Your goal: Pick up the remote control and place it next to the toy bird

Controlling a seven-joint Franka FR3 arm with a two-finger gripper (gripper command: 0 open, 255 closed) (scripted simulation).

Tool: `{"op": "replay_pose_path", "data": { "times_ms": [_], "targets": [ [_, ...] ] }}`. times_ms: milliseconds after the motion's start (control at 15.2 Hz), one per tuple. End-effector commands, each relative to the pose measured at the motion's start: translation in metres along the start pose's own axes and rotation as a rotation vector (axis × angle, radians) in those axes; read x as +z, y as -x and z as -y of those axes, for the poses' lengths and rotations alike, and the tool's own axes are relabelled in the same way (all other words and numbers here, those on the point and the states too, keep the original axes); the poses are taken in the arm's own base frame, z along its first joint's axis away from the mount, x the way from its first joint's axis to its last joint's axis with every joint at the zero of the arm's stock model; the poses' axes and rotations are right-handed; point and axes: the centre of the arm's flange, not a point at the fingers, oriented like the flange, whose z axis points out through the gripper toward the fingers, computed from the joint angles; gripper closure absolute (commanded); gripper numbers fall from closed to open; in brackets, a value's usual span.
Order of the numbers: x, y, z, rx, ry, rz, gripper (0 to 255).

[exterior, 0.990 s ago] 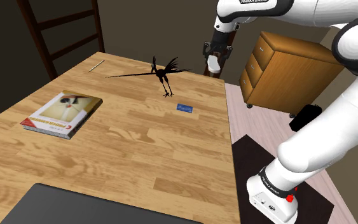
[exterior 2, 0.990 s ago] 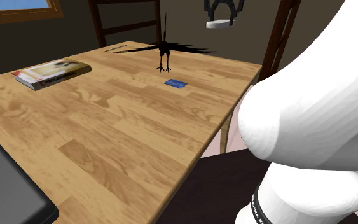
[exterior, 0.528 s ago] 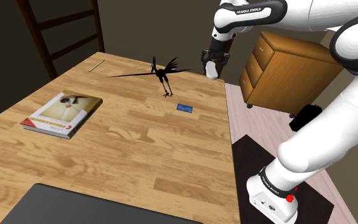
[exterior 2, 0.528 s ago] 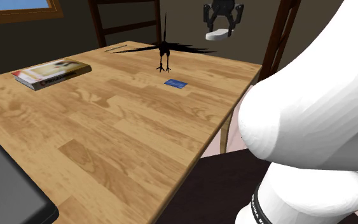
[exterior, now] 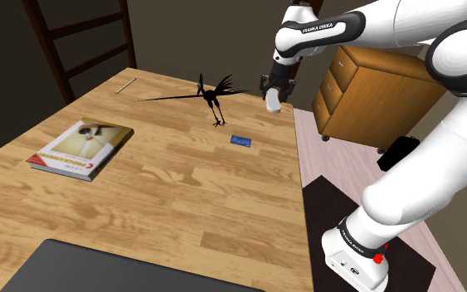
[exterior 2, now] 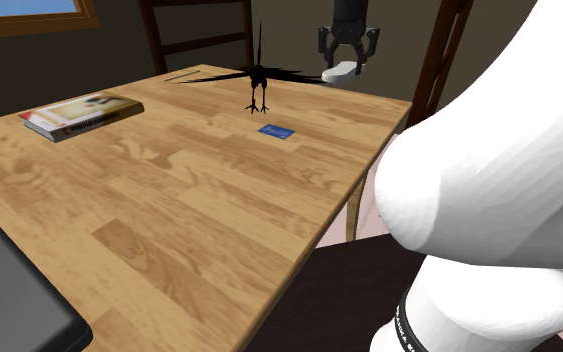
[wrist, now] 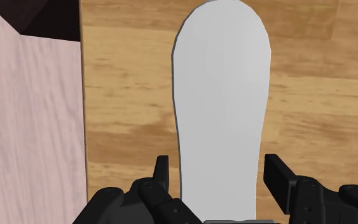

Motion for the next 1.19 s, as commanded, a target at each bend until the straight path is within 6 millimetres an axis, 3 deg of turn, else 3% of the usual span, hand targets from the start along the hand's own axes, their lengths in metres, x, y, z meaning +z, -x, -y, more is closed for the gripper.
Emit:
{"op": "replay_pose_path", "data": {
  "times_ms": [0,1122],
  "targets": [
    [0.011,0.000,0.000,0.000,-0.001,-0.001,255],
    [0.100,0.001,0.002,0.000,-0.001,-0.001,255]
  ]
}}
